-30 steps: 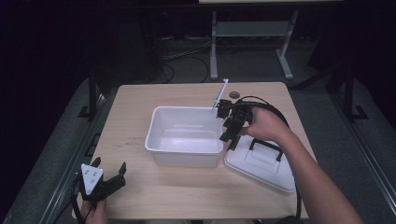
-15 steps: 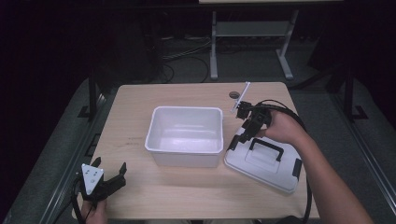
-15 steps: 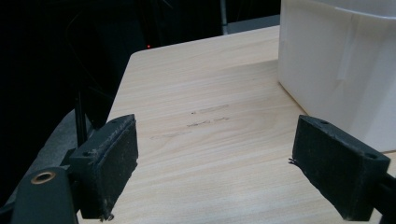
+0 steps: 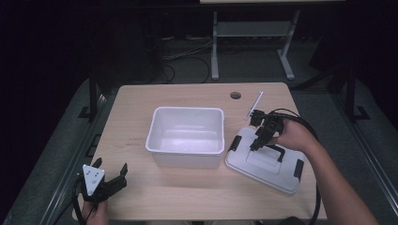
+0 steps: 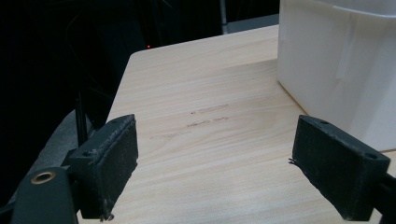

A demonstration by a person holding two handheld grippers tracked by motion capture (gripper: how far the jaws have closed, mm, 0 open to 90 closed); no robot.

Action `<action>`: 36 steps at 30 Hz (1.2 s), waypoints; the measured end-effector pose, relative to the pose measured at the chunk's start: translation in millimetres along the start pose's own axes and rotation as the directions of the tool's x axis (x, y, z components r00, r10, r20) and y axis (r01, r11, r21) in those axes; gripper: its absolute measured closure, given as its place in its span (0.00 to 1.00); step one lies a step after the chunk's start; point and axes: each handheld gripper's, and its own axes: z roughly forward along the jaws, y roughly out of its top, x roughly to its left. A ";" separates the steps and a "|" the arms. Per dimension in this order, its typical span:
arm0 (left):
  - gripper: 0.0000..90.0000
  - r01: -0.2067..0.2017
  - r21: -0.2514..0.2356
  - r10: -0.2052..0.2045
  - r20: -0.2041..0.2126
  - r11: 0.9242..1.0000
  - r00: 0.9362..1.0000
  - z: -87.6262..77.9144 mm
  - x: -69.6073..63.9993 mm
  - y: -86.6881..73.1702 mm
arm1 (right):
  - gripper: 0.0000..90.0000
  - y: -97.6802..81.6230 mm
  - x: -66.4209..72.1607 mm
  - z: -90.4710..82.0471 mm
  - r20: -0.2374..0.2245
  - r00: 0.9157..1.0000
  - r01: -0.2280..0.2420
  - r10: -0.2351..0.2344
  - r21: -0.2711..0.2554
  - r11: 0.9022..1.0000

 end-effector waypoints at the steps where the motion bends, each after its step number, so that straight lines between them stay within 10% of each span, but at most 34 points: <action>1: 0.15 0.001 0.001 -0.001 0.000 1.000 1.000 0.0 0.0 -0.1 | 0.41 -2.1 -1.5 1.6 0.003 1.000 -0.006 0.006 0.006 1.000; 20: 0.15 0.003 0.001 -0.003 -0.005 1.000 1.000 -0.1 1.1 -0.4 | 0.47 -34.0 -22.2 23.6 0.020 0.995 -0.099 0.098 0.020 0.995; 36: 0.15 -0.002 0.003 0.002 -0.002 1.000 1.000 0.0 0.2 -0.2 | 0.79 -48.1 -24.7 33.2 -0.004 0.992 -0.123 0.123 -0.008 0.992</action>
